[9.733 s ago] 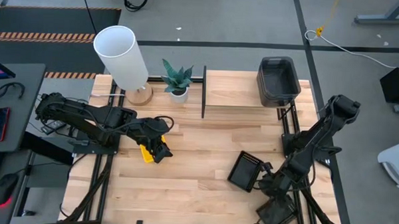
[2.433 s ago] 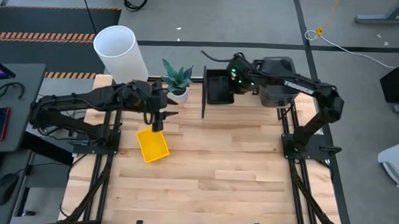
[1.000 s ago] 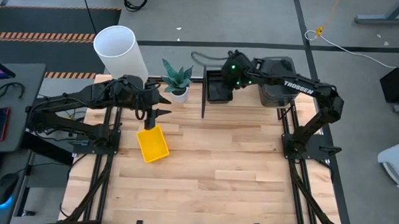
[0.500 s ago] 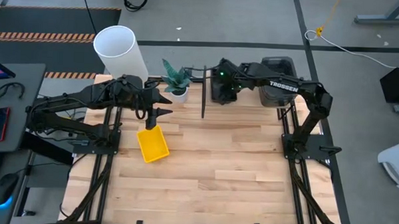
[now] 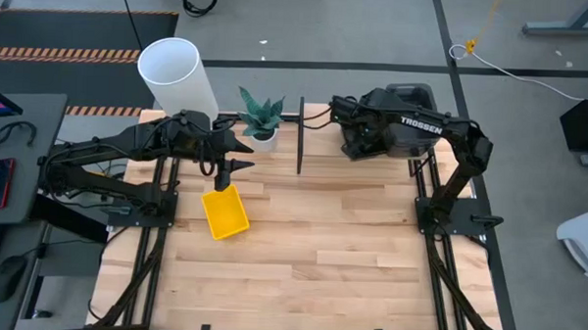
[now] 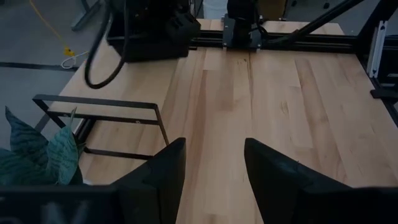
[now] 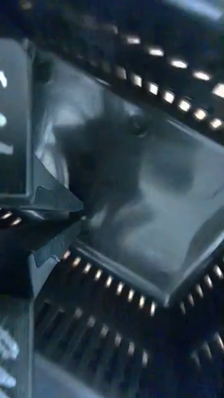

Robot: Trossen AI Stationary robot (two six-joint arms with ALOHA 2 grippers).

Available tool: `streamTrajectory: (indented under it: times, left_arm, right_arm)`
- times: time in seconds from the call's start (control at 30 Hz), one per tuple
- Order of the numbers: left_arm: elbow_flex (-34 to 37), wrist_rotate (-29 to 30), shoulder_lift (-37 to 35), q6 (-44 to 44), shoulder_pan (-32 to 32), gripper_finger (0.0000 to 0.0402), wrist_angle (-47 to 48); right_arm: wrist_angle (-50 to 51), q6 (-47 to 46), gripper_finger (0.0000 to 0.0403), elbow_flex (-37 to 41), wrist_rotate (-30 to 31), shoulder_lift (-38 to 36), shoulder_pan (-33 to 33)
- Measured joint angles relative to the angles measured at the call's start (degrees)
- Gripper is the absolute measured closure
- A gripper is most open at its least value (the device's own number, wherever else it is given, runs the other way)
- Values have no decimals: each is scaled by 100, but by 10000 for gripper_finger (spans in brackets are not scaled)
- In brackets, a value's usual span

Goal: Stack baskets on shelf by color
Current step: Put the stacked black bins on the shelf

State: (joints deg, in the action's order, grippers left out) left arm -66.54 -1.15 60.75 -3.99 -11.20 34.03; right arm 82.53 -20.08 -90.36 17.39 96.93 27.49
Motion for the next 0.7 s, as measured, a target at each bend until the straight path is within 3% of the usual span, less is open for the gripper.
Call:
streamTrajectory:
  times: [0.23, 0.5, 0.7]
  left_arm:
    - [0, 0, 0, -15, 0, 230, -123]
    - [0, 1, 0, 32, 0, 230, -145]
    - [0, 2, 0, 36, 0, 230, -142]
  right_arm:
    - [145, -400, 398, -280, 491, 2, 200]
    - [212, -423, 396, -322, 584, 4, 714]
    - [-21, -25, 397, -322, 1000, 6, 885]
